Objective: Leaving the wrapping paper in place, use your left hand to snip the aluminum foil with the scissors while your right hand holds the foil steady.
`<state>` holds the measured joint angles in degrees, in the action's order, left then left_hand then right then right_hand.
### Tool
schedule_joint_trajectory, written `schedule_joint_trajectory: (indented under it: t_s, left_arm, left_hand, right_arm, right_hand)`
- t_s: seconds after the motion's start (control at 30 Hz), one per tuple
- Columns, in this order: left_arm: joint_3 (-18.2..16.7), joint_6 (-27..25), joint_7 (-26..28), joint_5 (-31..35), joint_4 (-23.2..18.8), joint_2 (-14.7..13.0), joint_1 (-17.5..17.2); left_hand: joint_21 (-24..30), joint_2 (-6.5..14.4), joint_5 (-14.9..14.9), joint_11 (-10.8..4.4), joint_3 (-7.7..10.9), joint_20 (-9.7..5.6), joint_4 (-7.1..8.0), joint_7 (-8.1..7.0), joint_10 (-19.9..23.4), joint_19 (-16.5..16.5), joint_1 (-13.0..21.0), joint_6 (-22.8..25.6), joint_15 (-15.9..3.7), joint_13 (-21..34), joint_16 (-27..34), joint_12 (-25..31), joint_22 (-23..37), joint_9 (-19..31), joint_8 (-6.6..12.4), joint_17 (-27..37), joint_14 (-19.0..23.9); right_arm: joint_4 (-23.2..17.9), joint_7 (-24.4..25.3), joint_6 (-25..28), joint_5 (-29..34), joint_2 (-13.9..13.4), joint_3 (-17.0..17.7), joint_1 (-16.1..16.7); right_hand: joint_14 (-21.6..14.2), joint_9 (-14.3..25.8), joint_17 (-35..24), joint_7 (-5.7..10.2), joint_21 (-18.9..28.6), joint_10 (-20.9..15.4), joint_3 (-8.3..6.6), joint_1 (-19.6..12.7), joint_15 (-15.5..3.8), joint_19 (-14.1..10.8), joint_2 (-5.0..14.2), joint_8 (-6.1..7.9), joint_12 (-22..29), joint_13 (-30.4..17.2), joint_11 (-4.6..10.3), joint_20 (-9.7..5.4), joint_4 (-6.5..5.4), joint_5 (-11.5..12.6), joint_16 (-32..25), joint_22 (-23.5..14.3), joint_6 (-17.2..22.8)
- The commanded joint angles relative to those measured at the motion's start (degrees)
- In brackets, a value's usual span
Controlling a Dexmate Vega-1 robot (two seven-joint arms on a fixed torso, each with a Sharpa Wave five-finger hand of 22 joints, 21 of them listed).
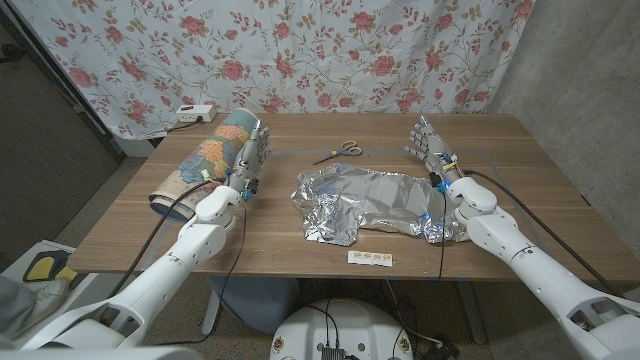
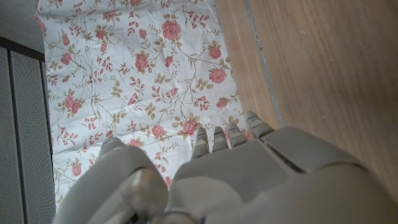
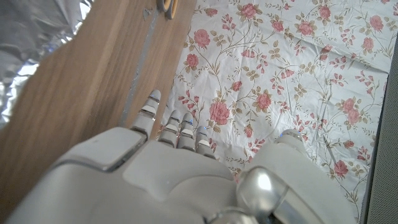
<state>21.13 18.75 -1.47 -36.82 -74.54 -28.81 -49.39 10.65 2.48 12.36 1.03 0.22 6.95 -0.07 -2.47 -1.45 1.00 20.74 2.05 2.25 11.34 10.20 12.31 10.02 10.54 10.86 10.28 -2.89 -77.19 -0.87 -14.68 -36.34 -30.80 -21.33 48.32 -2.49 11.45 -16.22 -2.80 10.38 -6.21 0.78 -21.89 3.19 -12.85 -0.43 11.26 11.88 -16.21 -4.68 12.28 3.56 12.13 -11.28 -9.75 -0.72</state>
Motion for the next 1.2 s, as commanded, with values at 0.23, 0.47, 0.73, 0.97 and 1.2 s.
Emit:
schedule_joint_trajectory:
  t_s: [0.23, 0.47, 0.73, 0.97, 1.2]
  left_arm:
    - [-0.59, 1.39, 4.05, 2.09, -3.96, -0.63, -2.93]
    - [0.28, 1.68, 4.45, 3.32, -4.84, -0.14, -2.69]
    - [0.72, 1.79, 5.26, 3.65, -5.74, 0.44, -3.58]
    - [0.72, 1.0, 6.55, 4.25, -6.4, 0.02, -4.46]
    - [0.6, 0.32, 7.5, 4.23, -8.19, -0.32, -5.7]
  left_hand:
    - [0.32, 0.06, 0.19, -0.06, 0.05, -0.12, -0.49, -0.21, -0.43, -0.4, 0.71, 0.08, -0.07, 0.15, 0.39, 0.14, 0.15, 0.11, 0.24, 0.1, -0.74]
    - [0.34, 0.09, 0.16, 0.09, 0.04, -0.15, -0.53, -0.2, -0.3, -0.41, 0.72, 0.17, -0.02, 0.15, 0.41, 0.19, 0.15, 0.11, 0.26, 0.1, -0.74]
    - [0.37, 0.15, 0.11, -0.04, 0.04, -0.19, -0.59, -0.18, -0.21, -0.4, 0.77, 0.25, -0.04, 0.15, 0.43, 0.22, 0.15, 0.11, 0.28, 0.1, -0.76]
    - [0.37, 0.2, 0.08, 0.02, 0.04, -0.2, -0.63, -0.18, -0.17, -0.43, 0.8, 0.33, -0.05, 0.15, 0.42, 0.23, 0.15, 0.11, 0.3, 0.1, -0.82]
    - [0.39, 0.26, 0.06, -0.03, 0.04, -0.26, -0.68, -0.14, -0.17, -0.43, 0.84, 0.25, -0.01, 0.14, 0.39, 0.22, 0.15, 0.11, 0.25, 0.1, -0.94]
  right_arm:
    - [-0.84, -0.41, -0.66, 2.95, -2.05, -0.62, -0.77]
    - [-0.92, -1.73, -0.91, 5.02, -4.13, -1.1, -1.35]
    - [-2.52, -1.69, -0.03, 7.46, -6.51, -1.45, -1.57]
    - [-3.96, -2.37, 1.47, 9.27, -8.28, -2.21, -2.02]
    - [-4.41, -2.59, 2.29, 11.68, -9.07, -3.26, -3.3]
  right_hand:
    - [0.08, -0.03, 0.24, -0.42, 0.27, -0.7, -0.21, -1.01, 0.3, 0.16, 0.39, 0.46, 0.3, 0.06, 0.39, -0.01, 0.64, 0.15, -0.52, -0.27, 0.11]
    - [0.38, -0.06, 0.35, -0.39, 0.25, -0.74, -0.34, -1.28, 0.38, 0.3, 0.55, 0.46, 0.27, 0.17, 0.44, 0.0, 0.77, 0.15, -0.43, -0.26, 0.12]
    - [0.63, -0.11, 0.54, -0.31, 0.2, -0.78, -0.63, -1.87, 0.27, 0.6, 0.91, 0.44, 0.22, 0.39, 0.61, 0.0, 1.04, 0.15, -0.39, -0.24, 0.08]
    - [0.95, -0.19, 1.01, 0.59, 0.23, -2.7, -1.07, -3.04, -0.59, 0.98, 1.29, 0.28, 0.8, 0.76, 1.43, -0.03, 1.68, 0.05, -0.4, -0.23, -0.4]
    - [1.01, -0.22, 1.23, 0.7, 0.24, -2.55, -1.35, -3.71, -0.63, 1.13, 1.55, 0.29, 0.64, 0.94, 2.24, -0.05, 2.03, 0.0, -0.44, -0.21, -0.49]
